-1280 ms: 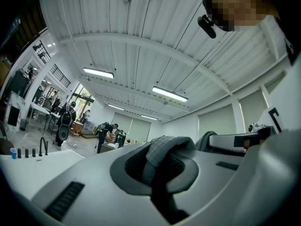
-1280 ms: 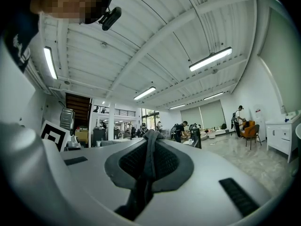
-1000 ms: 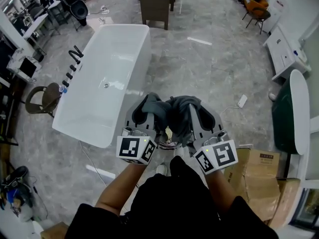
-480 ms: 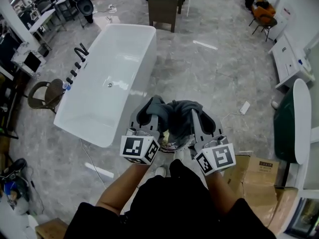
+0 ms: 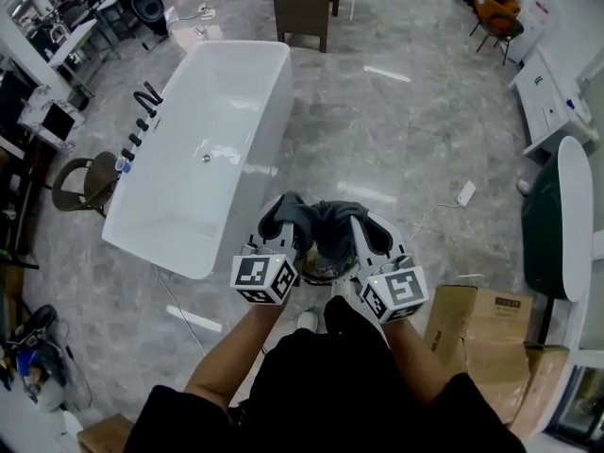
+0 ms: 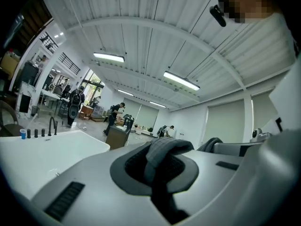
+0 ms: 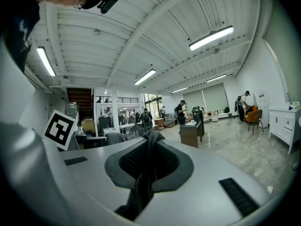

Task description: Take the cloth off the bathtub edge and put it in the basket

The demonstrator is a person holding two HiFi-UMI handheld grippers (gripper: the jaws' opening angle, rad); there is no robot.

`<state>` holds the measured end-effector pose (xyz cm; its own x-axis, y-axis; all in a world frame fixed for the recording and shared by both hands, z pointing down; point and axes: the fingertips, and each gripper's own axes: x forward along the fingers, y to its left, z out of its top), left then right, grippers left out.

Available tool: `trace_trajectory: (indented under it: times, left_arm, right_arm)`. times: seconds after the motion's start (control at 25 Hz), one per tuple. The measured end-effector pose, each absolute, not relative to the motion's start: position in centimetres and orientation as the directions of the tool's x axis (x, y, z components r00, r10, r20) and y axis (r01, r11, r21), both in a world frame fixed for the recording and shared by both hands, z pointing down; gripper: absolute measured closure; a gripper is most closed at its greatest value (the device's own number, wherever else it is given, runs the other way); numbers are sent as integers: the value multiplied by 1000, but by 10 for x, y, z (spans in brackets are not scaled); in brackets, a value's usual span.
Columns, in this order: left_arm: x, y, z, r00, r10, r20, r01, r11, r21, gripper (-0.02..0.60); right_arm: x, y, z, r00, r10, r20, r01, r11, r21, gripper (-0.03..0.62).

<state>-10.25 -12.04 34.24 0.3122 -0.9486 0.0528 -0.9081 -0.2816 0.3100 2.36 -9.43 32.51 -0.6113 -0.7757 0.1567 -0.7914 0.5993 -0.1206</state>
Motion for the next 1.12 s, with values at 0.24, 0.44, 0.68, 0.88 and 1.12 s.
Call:
trace_trajectory:
  times: [0.24,0.44,0.68,0.88,1.12]
  left_arm:
    - [-97,-130,393,345,-929,133,-892,-280,356,555]
    - [-85,-138,429,338,-920,199,-894,-247,374,555]
    - [-81,-142,477,294,-905,308,-912,-170,372,555]
    - [-63,-136,517,255,-882,397,-928,-108,356,555]
    - [-63,-124,564,152,-852,501,-937,36,347,555]
  right_arm:
    - [33,-109,386,-605,-753,257,-794,594,-128,557]
    - [49,-122,416,-593,-746,303,-804,570,-170,557]
    - [60,-135,454,-606,-716,347,-794,575,-201,557]
    - [81,-142,494,-590,-704,395,-803,565,-191,557]
    - [76,-137,538,-641,-620,453,-755,616,-224,557]
